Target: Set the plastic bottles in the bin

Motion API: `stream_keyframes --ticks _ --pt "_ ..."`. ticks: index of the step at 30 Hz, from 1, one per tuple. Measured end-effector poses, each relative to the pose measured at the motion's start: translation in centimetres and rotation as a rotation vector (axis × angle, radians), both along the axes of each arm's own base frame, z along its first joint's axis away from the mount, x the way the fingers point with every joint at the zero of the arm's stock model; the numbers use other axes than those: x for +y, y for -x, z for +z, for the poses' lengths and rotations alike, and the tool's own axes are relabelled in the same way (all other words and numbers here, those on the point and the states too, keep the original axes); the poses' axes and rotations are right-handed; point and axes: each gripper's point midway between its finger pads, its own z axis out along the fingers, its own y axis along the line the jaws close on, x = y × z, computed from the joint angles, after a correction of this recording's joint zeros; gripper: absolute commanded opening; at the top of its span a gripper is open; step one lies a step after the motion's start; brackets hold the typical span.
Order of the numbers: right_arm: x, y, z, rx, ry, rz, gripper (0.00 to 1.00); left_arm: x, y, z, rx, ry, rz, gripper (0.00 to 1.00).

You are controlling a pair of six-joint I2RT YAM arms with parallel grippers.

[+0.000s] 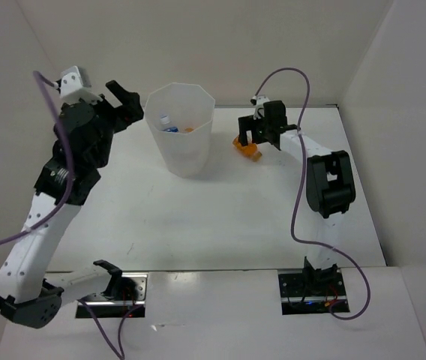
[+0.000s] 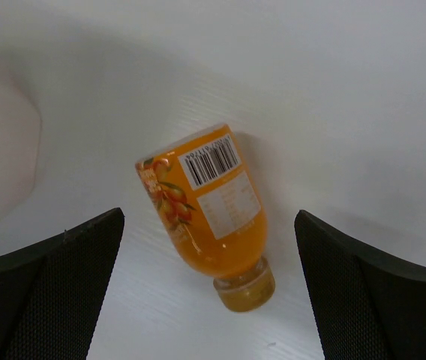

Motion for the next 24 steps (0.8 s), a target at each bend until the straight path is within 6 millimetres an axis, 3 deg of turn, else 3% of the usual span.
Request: stream_keyframes --ticks 3,5,7,9,11,13,16,17,24 --pt "0.8 -1.2 -1.3 0.011 0.026 0.035 1.00 1.2 -2.4 -6.3 0.153 0.024 0.064 0.99" --pt "1.1 -1.7 -2.4 0.022 0.043 0.051 1.00 1.8 -3.9 -11.9 0.291 0.025 0.105 0.99" --pt "1.3 -1.9 -3.8 0.048 0.062 0.058 1.00 2.5 -3.9 -16.9 0.421 0.028 0.132 0.99" --pt "1.5 -2.0 -4.9 0.071 0.082 0.060 1.00 3.5 -3.3 -19.6 0.496 0.040 0.153 0.99" --pt "1.6 -1.9 -5.7 0.090 0.106 0.058 0.98 4.5 -2.9 -20.3 0.514 0.074 0.173 0.99" --pt "1.8 -2.0 -6.0 0.098 0.124 0.055 0.94 5.5 -2.6 -19.8 0.494 0.106 0.190 0.99" --pt "1.7 -2.1 -6.1 0.103 0.143 0.044 0.65 6.8 -2.0 -18.6 0.452 0.147 0.217 0.99" --pt "1.6 -2.3 -6.1 0.103 0.148 0.037 0.60 7.2 -1.8 -18.3 0.441 0.154 0.225 0.99" --pt "1.4 -2.5 -5.8 0.106 0.143 0.004 0.53 8.0 -1.5 -17.7 0.418 0.174 0.233 0.99"
